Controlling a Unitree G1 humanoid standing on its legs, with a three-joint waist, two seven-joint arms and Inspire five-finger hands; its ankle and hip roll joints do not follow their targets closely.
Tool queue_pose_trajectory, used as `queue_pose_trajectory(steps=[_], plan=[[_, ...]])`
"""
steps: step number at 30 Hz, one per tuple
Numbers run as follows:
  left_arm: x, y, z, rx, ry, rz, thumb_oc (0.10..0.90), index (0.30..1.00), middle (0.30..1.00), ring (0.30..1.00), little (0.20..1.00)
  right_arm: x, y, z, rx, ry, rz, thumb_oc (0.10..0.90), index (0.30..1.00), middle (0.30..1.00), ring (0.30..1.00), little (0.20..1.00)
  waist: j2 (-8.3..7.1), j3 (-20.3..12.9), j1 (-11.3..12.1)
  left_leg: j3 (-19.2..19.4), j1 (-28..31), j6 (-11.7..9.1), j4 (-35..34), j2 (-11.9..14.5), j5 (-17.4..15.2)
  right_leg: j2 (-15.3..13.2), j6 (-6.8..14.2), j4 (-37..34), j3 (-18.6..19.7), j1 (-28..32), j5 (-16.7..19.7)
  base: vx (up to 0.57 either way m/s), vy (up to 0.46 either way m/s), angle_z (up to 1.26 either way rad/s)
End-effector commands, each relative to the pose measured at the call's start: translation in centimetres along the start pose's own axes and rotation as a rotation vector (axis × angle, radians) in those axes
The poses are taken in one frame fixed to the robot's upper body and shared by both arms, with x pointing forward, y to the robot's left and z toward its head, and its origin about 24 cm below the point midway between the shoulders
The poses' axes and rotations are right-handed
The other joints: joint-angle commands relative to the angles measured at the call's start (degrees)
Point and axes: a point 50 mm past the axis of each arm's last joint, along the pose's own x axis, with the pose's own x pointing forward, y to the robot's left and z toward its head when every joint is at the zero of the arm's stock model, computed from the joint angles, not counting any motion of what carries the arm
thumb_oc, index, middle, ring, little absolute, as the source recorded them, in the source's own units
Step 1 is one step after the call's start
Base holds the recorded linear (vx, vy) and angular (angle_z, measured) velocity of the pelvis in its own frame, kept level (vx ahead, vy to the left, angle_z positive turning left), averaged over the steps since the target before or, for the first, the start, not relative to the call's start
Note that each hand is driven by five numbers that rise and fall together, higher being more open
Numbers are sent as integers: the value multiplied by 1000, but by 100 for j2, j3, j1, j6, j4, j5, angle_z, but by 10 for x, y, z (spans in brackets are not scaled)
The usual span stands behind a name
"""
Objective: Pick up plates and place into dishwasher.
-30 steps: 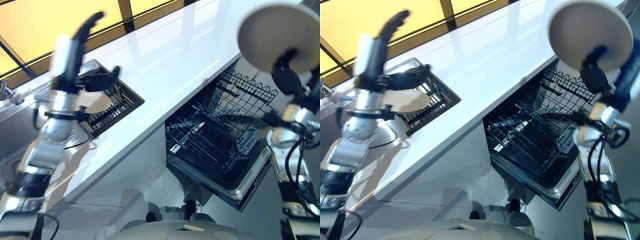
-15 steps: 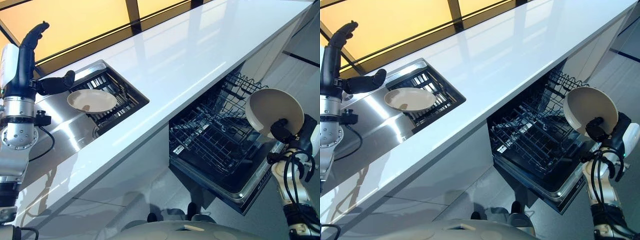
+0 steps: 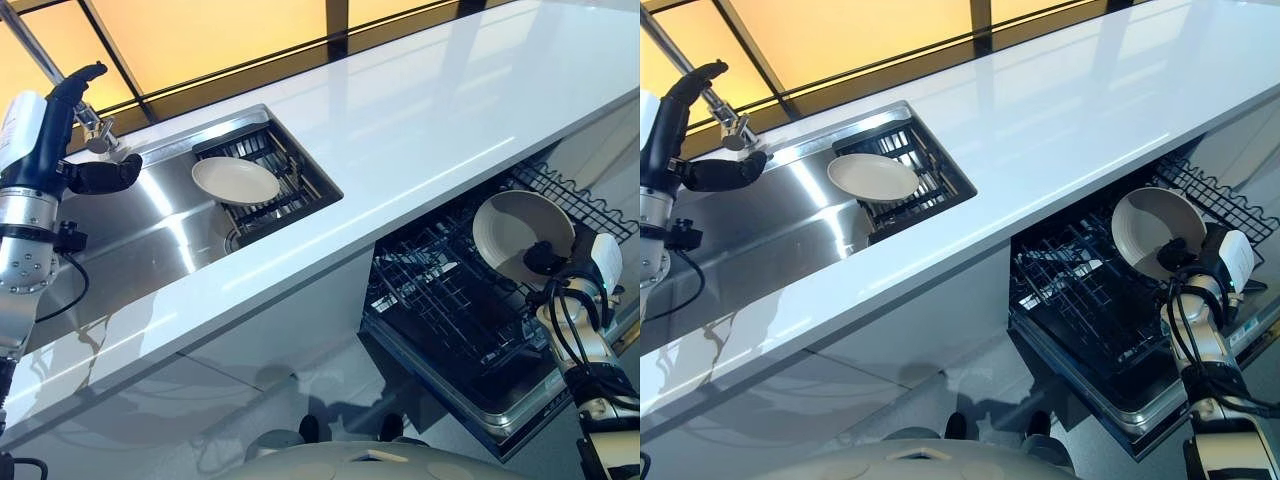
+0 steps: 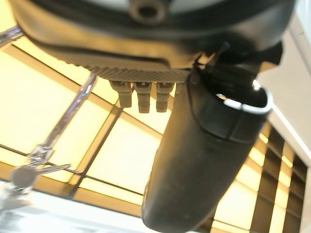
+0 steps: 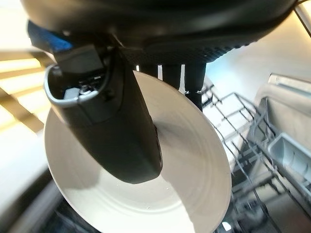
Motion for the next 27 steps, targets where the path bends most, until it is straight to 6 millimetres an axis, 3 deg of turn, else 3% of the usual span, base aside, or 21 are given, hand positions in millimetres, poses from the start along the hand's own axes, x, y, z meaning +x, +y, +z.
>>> queue_pose_trajectory(steps=[1,8,17,18,19,20,22,27], plan=[[26,47,33,133,-193,134,800,900,900,900,900,32,-59,58,-134,-149,-177,100,300,300,300,200,25,-145,-20,370,-226,-29,247,-329,-561,372,-100,950,-182,114,-1390,23,-25,16],[27,50,40,199,-234,89,800,900,900,900,900,40,-59,44,-400,-1,-121,100,300,300,300,200,50,11,64,363,-379,-84,324,-290,-494,398,-185,919,-223,44,-1353,39,-30,13],[30,48,51,221,-297,82,800,900,900,900,900,46,-59,59,-546,-54,-95,111,309,309,309,211,73,211,61,375,-557,-76,440,-258,-458,419,-228,994,-123,-108,-1342,-3,-15,-1],[30,48,52,224,-298,80,800,900,900,900,900,45,-57,60,-540,-62,-89,322,491,491,491,422,76,224,50,381,-556,-73,440,-257,-456,421,-226,995,-110,-111,-1338,11,-28,-4],[31,48,52,227,-299,78,800,900,900,900,900,45,-56,61,-530,-70,-84,682,799,799,799,782,79,234,45,386,-552,-69,439,-256,-456,423,-226,995,-101,-110,-1335,16,-34,-3],[32,47,52,236,-300,71,800,900,900,900,900,45,-53,64,-505,-95,-72,800,900,900,900,900,88,246,30,389,-549,-62,440,-261,-456,425,-222,990,-88,-108,-1328,20,-37,-3],[32,45,52,239,-303,65,800,900,900,900,900,44,-50,69,-465,-132,-62,800,900,900,900,900,102,260,16,395,-546,-58,442,-265,-455,421,-220,992,-71,-111,-1322,13,-32,-3],[36,40,51,278,-306,42,800,900,900,900,900,36,-46,105,-240,-317,-75,800,900,900,900,900,189,338,-75,408,-571,-52,451,-294,-446,425,-216,1009,-6,-177,-1296,0,0,0]])
